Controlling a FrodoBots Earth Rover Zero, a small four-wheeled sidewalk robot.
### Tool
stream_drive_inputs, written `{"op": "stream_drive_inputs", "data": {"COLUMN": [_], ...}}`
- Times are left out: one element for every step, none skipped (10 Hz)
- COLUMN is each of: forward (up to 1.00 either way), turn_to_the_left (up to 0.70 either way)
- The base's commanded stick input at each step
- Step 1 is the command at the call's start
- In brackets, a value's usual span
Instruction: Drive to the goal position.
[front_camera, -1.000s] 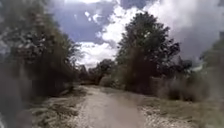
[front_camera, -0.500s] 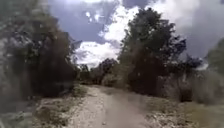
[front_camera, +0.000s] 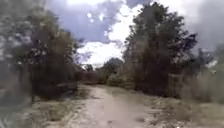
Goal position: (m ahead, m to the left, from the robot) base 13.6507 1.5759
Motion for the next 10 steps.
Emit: {"op": "stream_drive_inputs", "data": {"forward": [0.85, 0.85, 0.85, 0.85, 0.85, 0.85, 0.85, 0.85, 0.85, 0.85], "turn_to_the_left": [0.30, 0.22, 0.11, 0.00, 0.00, 0.00, 0.00, 0.00, 0.00, 0.00]}}
